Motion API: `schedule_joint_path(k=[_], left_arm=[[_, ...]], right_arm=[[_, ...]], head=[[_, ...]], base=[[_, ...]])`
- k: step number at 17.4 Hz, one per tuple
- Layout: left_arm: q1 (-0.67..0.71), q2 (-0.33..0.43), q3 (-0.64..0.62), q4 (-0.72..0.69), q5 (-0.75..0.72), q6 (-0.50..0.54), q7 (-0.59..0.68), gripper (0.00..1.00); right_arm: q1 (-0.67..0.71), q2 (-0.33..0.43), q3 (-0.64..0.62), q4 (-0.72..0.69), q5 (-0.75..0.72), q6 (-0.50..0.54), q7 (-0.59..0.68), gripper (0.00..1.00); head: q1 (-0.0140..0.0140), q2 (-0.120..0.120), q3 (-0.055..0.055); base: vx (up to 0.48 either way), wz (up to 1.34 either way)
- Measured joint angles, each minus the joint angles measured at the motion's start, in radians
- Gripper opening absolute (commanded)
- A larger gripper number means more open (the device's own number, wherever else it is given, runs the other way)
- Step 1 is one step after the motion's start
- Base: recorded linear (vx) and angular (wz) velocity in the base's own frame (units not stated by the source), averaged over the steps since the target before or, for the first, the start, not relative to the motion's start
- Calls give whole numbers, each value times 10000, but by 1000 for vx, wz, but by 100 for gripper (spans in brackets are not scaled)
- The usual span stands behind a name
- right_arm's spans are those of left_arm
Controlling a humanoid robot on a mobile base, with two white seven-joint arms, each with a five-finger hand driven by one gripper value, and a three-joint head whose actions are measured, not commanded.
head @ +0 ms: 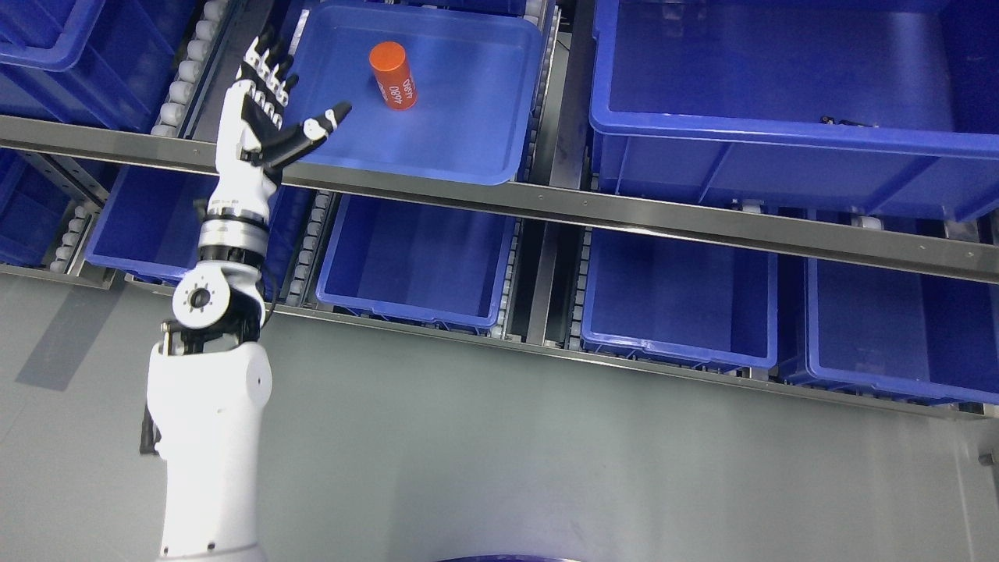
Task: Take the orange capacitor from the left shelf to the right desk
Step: 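Reach the left hand into the blue bin toward the orange capacitor, then close the left hand fingers around the orange capacitor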
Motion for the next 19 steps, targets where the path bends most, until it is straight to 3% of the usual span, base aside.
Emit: schedule_joint_path(k=[9,19], left_arm=[[-2903,0,-313,3688,-505,19,-28,100],[-3731,0,-1300,6259,-961,-26,-77,99]], right_arm=[[0,0,0,0,0,0,0,100],[0,0,0,0,0,0,0,100]], head=[[0,0,0],[0,0,0]], base=[[0,0],[0,0]])
